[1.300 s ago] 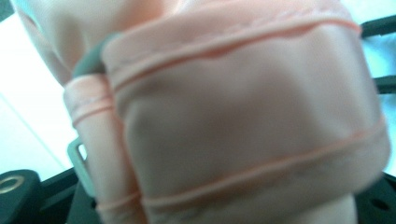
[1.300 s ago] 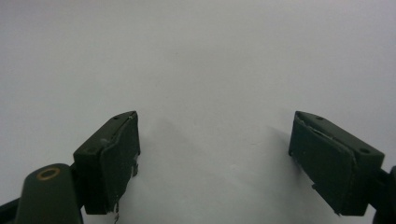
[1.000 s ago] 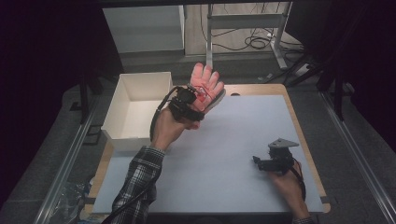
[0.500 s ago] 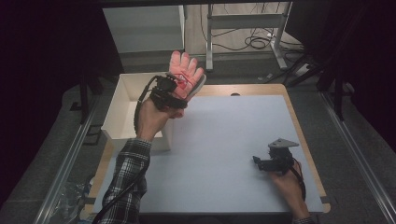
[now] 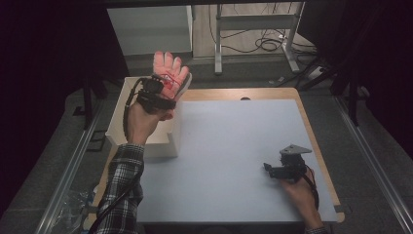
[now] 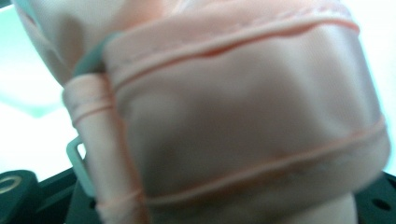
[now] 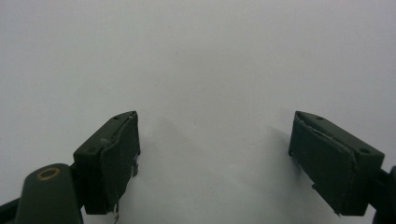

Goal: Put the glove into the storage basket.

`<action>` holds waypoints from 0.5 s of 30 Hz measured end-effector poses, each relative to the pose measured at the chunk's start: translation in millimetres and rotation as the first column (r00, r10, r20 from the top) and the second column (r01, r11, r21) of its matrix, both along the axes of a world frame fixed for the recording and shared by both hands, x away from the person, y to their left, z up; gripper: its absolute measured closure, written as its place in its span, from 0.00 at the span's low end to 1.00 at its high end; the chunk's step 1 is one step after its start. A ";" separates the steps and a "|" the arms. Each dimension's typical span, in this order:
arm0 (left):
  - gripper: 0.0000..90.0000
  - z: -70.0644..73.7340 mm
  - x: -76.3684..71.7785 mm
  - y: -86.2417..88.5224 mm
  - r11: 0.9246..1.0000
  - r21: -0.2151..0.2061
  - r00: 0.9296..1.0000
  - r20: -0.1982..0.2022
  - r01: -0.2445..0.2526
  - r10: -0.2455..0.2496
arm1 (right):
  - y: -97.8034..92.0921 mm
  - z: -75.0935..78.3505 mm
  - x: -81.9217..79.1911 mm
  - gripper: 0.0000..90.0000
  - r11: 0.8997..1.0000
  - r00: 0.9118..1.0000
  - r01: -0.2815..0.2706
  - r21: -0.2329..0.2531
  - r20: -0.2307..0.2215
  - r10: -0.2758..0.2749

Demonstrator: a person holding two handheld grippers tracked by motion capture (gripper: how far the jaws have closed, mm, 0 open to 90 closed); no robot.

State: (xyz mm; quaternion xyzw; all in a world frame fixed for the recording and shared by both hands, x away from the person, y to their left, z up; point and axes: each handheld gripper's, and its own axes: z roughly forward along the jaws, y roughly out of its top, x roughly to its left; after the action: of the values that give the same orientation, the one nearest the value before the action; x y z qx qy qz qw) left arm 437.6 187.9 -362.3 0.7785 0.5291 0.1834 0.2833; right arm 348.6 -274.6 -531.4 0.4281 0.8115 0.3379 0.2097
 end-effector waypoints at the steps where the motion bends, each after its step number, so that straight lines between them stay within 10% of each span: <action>1: 0.49 -1.2 0.2 3.7 1.000 0.000 1.000 0.000 -0.008 0.008 | 0.0 0.0 0.0 0.19 1.000 1.000 0.000 0.000 0.000 0.000; 15: 0.48 -31.8 2.2 40.7 0.992 -0.003 0.992 -0.038 -0.123 0.122 | 0.0 0.0 0.0 0.19 1.000 1.000 0.001 0.000 0.000 -0.001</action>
State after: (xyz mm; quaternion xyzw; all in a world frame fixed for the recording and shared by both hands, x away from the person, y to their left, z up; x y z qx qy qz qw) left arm 439.8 228.7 -394.1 0.7472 0.5817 0.1842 0.2634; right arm 348.6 -274.5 -531.4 0.4285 0.8112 0.3377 0.2102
